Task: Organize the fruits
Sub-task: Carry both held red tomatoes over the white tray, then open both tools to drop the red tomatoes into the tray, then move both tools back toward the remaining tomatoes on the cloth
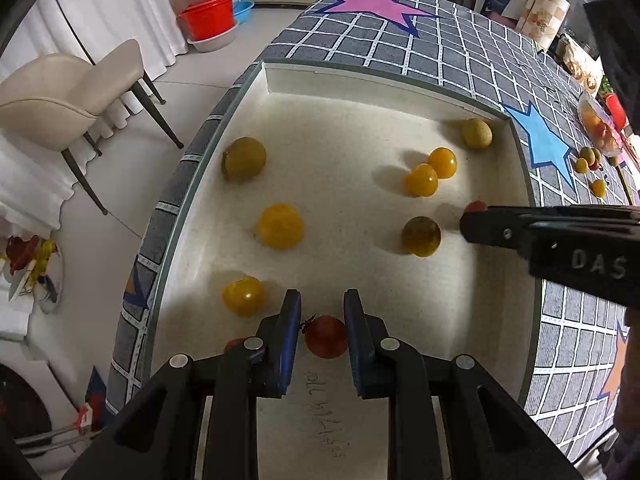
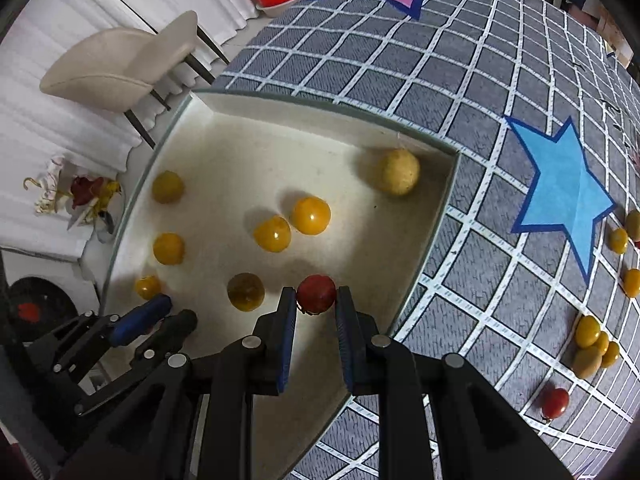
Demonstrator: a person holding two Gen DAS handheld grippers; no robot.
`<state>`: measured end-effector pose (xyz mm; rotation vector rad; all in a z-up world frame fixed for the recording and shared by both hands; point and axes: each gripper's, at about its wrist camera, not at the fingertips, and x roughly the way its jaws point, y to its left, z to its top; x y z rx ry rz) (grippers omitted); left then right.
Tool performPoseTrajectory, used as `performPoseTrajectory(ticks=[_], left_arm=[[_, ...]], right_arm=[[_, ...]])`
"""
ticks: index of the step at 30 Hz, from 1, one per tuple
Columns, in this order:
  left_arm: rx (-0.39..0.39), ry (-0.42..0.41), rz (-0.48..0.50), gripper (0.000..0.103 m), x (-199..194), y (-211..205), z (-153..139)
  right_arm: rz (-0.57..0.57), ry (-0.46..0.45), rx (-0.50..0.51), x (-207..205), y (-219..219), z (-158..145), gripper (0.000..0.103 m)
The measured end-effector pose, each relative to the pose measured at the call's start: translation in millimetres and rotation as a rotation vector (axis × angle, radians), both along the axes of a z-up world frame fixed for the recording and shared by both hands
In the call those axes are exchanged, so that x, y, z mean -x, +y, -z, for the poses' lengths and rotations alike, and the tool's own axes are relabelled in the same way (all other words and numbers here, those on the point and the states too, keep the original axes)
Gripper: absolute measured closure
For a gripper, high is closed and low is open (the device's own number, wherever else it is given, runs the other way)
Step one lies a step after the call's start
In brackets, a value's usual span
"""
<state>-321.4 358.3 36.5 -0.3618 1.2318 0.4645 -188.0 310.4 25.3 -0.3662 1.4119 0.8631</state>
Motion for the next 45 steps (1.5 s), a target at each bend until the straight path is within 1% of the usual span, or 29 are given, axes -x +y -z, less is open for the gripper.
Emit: performPoseTrajectory(ticks=[11, 12, 13, 14, 15, 16, 17, 19, 21, 22, 24, 27, 31, 35, 40, 45], left_arm=[[-0.037, 0.02, 0.031, 0.079, -2.6, -6.7, -0.6], [-0.042, 0.022, 0.036, 0.078, -2.6, -7.5, -1.0], [-0.048, 0.024, 0.04, 0.076, -2.7, -8.3, -1.3], [-0.053, 0.026, 0.042, 0.069, -2.2, -8.9, -1.7], [-0.053, 0.026, 0.042, 0.042, -1.7, -9.3, -2.3], [-0.057, 0.012, 0.041, 0.034, 0.4, -9.7, -4.7], [-0.068, 0.002, 0.041, 0.034, 2.8, -10.5, -7.5], [-0.074, 0.006, 0.06, 0.034, 3.2, -13.4, -9.5], [-0.076, 0.017, 0.066, 0.034, 3.5, -14.9, -9.6], [-0.073, 0.02, 0.067, 0.034, 3.3, -15.3, -10.0], [-0.07, 0.026, 0.069, 0.034, 3.7, -15.9, -12.0], [-0.07, 0.023, 0.085, 0.034, 2.7, -20.3, -17.9], [-0.084, 0.004, 0.127, 0.034, -6.7, -32.4, -31.4], [-0.094, -0.02, 0.185, 0.034, -22.9, -52.9, -44.0], [-0.082, -0.051, 0.259, 0.034, -47.6, -84.0, -56.7], [-0.062, -0.061, 0.317, 0.034, -67.2, -114.2, -61.7]], right_arm=[[-0.009, -0.023, 0.009, 6.5, 4.7, 3.7, 0.081], [-0.011, -0.024, 0.009, 7.7, 4.3, 3.6, 0.08], [-0.013, -0.021, 0.007, 8.4, 4.3, 3.2, 0.079], [-0.014, -0.016, 0.004, 9.5, 3.9, 2.3, 0.075], [-0.016, -0.014, 0.001, 9.5, 3.9, 1.7, 0.067], [-0.019, -0.01, -0.008, 10.3, 4.6, 0.6, 0.064], [-0.022, -0.009, -0.011, 10.5, 6.3, -0.2, 0.06], [-0.028, -0.029, -0.014, 12.6, 8.4, -3.7, 0.056], [-0.028, -0.032, -0.033, 12.8, 9.5, -8.1, 0.044], [-0.022, -0.029, -0.051, 12.2, 9.2, -11.5, 0.04], [-0.008, -0.034, -0.079, 9.6, 6.5, -19.9, 0.018], [0.039, -0.052, -0.123, 3.4, -4.9, -35.8, 0.018], [0.117, -0.065, -0.129, -8.6, -34.5, -45.6, 0.018], [0.208, -0.071, -0.107, -21.0, -77.8, -47.8, 0.018], [0.307, -0.092, -0.059, -40.1, -133.5, -49.3, 0.018], [0.407, -0.094, -0.02, -62.8, -188.0, -42.8, 0.018]])
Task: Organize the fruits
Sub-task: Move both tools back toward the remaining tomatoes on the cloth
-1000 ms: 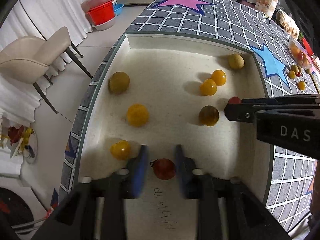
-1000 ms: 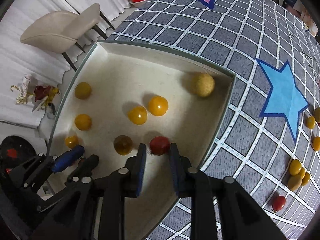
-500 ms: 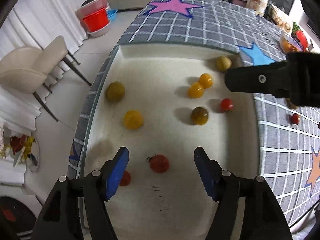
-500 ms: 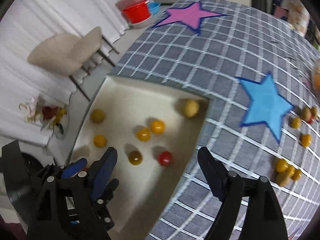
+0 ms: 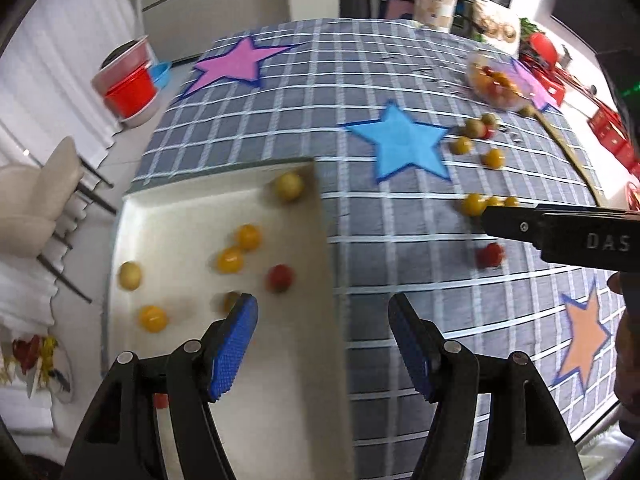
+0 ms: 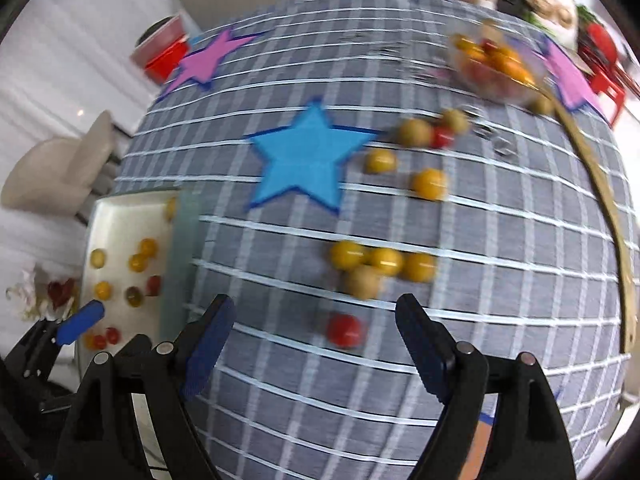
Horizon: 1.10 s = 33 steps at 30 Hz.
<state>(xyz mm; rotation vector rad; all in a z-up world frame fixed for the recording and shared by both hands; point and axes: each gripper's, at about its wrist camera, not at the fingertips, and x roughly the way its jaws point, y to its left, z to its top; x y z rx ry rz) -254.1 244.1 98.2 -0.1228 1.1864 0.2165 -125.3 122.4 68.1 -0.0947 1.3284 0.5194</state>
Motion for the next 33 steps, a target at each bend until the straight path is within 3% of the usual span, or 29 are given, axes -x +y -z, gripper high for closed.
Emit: performPoseTrajectory(ticks=[19, 33], left_arm=[[0.054, 0.088, 0.092, 0.034, -52.6, -80.1, 32.7], [0.035, 0.078, 0.098, 0.034, -81.5, -106.9, 48.4]], right_arm=[[0.114, 0.036, 0.016, -24.5, -83.8, 13.8, 0.018], [0.06, 0.047, -0.007, -56.8, -75.8, 25.9, 0.018]])
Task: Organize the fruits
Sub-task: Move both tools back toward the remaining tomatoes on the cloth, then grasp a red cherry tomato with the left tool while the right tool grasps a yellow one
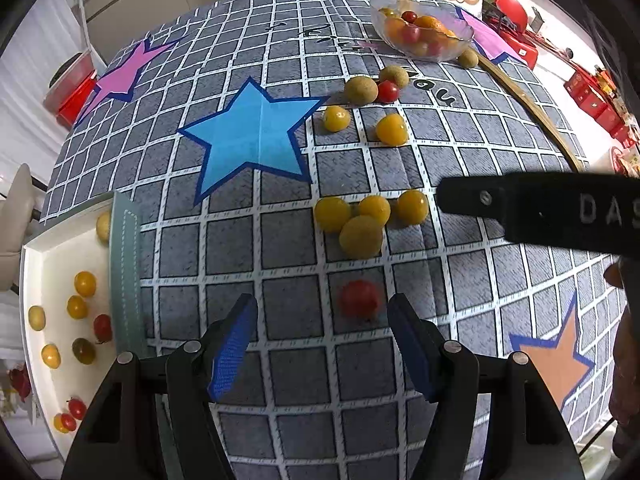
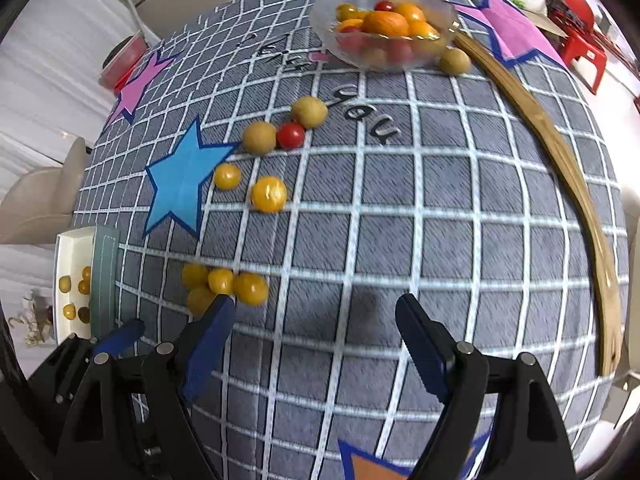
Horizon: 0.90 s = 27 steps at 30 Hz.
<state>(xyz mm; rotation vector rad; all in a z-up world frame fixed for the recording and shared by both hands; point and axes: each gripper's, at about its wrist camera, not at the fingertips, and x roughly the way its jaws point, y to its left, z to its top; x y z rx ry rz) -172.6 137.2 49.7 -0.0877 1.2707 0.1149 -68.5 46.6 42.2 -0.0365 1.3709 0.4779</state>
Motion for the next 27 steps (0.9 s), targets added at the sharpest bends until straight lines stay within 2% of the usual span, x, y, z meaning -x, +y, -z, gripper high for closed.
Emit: performPoseTrajectory(ticks=[7, 13, 15, 17, 20, 23, 24, 26, 27], left_arm=[[0.005, 0.004, -0.01, 0.034, -6.0, -4.4, 7.8], [0.015, 0.017, -0.025, 0.035, -8.5, -6.1, 13.3], [0.02, 0.019, -0.029, 0.042, -8.5, -6.5, 14.9], [0.019, 0.019, -0.031, 0.043, -9.1, -7.6, 14.9], [0.023, 0.013, -0.032, 0.05, -9.1, -9.3, 13.8], [0.025, 0.009, -0.028, 0.062, -7.5, -12.7, 12.2], [0.03, 0.005, -0.026, 0.07, -7.0, -12.6, 11.4], [0.042, 0.005, -0.029, 0.08, -6.2, -12.3, 10.1], [0.064, 0.005, -0.034, 0.08, -5.7, -9.2, 9.6]], right_arm=[[-0.068, -0.028, -0.003, -18.8, 25.5, 5.2, 0.019], [-0.089, -0.044, 0.009, -29.7, 43.4, 12.3, 0.032], [-0.098, -0.064, 0.018, -30.9, 47.6, 12.3, 0.036], [-0.109, -0.074, 0.025, -32.4, 51.2, 12.5, 0.04], [-0.113, -0.084, 0.033, -34.3, 55.8, 12.5, 0.048], [-0.122, -0.094, 0.05, -33.9, 61.0, 12.6, 0.068], [-0.126, -0.095, 0.053, -33.8, 62.7, 12.9, 0.077], [-0.131, -0.086, 0.04, -34.2, 66.6, 14.0, 0.079], [-0.129, -0.091, 0.04, -33.4, 66.9, 13.3, 0.079]])
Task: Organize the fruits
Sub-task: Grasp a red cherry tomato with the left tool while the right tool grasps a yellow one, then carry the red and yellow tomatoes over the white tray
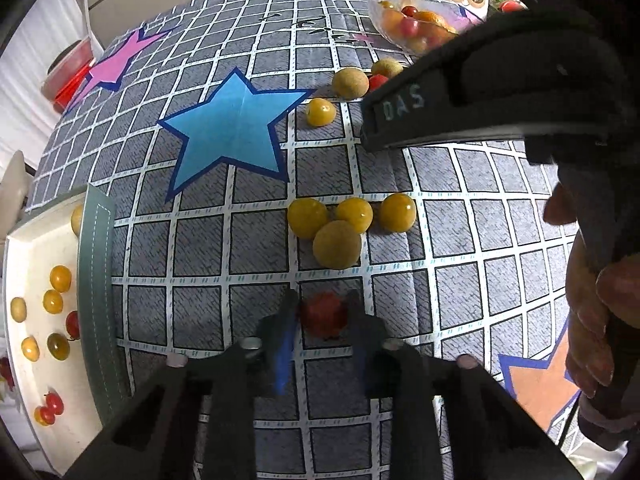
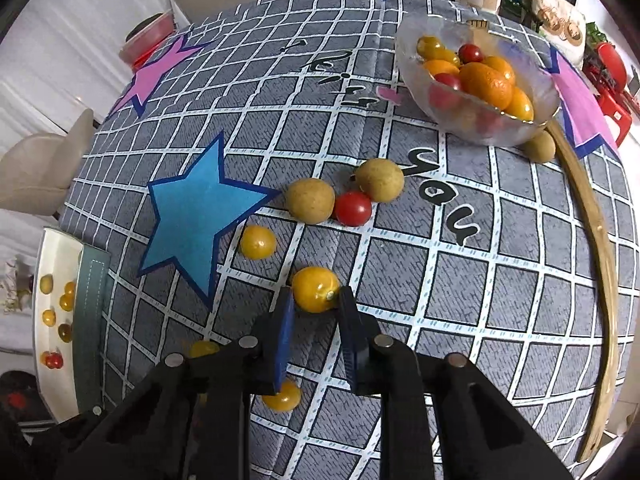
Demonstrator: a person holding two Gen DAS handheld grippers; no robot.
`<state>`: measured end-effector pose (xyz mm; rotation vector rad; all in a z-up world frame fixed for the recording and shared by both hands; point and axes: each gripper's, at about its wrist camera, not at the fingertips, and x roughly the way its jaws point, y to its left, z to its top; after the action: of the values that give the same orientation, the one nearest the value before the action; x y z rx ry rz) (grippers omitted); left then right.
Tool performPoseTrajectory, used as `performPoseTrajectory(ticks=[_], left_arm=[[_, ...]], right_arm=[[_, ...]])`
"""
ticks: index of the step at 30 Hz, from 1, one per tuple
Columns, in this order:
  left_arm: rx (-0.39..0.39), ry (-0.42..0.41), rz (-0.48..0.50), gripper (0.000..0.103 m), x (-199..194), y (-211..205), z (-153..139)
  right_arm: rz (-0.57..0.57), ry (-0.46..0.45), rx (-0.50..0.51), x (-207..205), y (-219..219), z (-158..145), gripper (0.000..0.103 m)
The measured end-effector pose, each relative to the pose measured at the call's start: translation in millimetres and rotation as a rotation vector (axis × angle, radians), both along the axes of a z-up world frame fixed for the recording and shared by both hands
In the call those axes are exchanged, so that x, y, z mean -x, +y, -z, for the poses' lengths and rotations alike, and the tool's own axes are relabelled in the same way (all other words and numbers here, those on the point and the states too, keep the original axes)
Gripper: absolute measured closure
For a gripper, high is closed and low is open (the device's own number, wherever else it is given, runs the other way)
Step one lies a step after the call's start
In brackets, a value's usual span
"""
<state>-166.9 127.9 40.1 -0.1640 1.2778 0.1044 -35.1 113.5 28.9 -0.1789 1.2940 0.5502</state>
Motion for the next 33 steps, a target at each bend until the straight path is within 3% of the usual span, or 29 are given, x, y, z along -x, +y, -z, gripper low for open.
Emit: performPoseTrajectory(ticks=[5, 8, 21, 33], left_arm=[[0.103, -0.011, -0.033, 0.08, 7.2, 20.2, -9.3], [0.122, -0.017, -0.036, 0.08, 13.2, 29.2, -16.5], [0.072, 0.01, -0.055, 0.08, 42.4, 55.2, -31.0], [0.058, 0.01, -0.13, 0.08, 72.1, 93.3, -46.1]], right_arm=[[0.021, 0.028, -0.036, 9.2, -14.4, -5.9, 0.079], [0.033, 0.044, -0.05, 20.2, -26.6, -11.1, 0.079], [0.057, 0.101, -0.059, 79.3, -49.2, -26.2, 0.079], [0.008, 0.115, -0.033, 117.6, -17.5, -46.8, 0.079]])
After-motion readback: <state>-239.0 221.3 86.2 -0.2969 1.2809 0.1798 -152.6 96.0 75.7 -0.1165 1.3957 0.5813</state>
